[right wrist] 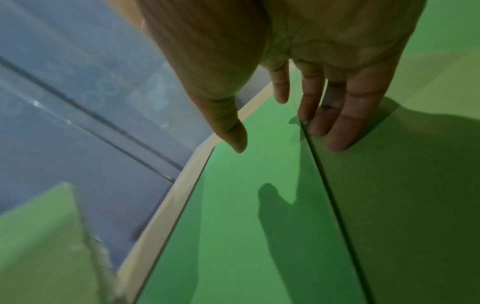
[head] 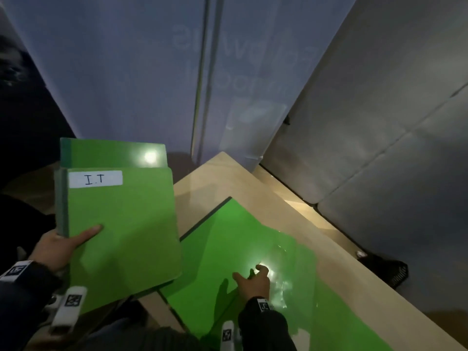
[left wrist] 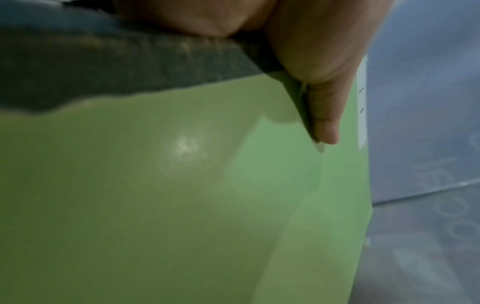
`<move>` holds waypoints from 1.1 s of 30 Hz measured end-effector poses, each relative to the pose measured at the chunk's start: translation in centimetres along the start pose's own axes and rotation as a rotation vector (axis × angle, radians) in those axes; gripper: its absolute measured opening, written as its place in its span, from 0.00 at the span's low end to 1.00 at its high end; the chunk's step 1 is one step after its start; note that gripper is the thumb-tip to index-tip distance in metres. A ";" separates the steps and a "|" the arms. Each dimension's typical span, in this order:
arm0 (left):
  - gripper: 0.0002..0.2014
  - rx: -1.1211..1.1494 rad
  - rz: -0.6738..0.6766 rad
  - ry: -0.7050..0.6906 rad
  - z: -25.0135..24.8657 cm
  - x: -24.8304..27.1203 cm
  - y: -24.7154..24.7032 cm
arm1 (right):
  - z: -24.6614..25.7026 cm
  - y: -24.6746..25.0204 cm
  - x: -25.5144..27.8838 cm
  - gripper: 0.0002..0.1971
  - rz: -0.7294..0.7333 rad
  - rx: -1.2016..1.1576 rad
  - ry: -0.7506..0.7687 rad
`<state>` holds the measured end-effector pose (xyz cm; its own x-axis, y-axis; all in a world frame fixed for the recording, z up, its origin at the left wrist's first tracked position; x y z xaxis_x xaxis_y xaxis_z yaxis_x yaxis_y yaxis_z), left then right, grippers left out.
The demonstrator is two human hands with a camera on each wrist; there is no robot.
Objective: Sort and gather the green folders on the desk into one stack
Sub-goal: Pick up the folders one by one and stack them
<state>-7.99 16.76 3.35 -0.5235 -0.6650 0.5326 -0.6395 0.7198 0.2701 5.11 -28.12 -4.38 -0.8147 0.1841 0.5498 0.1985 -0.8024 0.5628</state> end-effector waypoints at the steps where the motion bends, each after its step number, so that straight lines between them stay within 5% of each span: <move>1: 0.27 0.050 -0.003 0.025 0.3 0.1 0.3 | 0.5 -0.2 -0.2 0.46 -0.027 0.088 0.005; 6: 0.31 0.136 -0.046 0.034 0.5 -0.2 1.8 | 3.1 -1.7 -0.8 0.56 -0.077 0.363 -0.025; 10: 0.12 0.109 -0.055 -0.015 -1.3 0.9 1.4 | 4.0 -2.7 -1.4 0.55 -0.098 0.391 -0.118; 15: 0.21 0.132 -0.016 0.004 0.2 0.4 0.9 | 5.0 -2.4 -2.4 0.62 -0.090 0.275 -0.191; 21: 0.28 0.167 0.042 0.061 1.8 -1.5 1.2 | 5.7 -2.3 -2.7 0.48 -0.043 -0.091 -0.174; 24: 0.33 0.138 0.100 0.036 3.1 -3.2 1.1 | 6.3 -1.3 -2.5 0.31 0.025 -0.327 -0.084; 26: 0.26 0.140 0.145 0.024 1.7 -2.3 -0.1 | 7.3 -1.0 -1.5 0.19 0.138 -0.480 -0.002; 30: 0.09 0.035 0.282 0.002 -1.0 -0.3 -4.1 | 8.8 -1.8 2.2 0.37 0.303 -0.583 0.098; 33: 0.06 0.048 0.389 0.052 -1.6 1.0 -6.4 | 8.8 -2.0 5.0 0.21 0.367 -0.624 0.121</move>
<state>-3.53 11.82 3.48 -0.7035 -0.3327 0.6280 -0.4253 0.9051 0.0030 5.44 -20.61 2.67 -0.8170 -0.1938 0.5431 0.1525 -0.9809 -0.1206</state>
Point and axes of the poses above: each hand's wrist, its own x-axis away from the middle knuckle, its own y-axis out of the back of the hand, z = x × y, the point moved 5 cm from there along -x, towards the middle knuckle, and after that the axes turned 5 degrees about y, right-handed, at the moved point
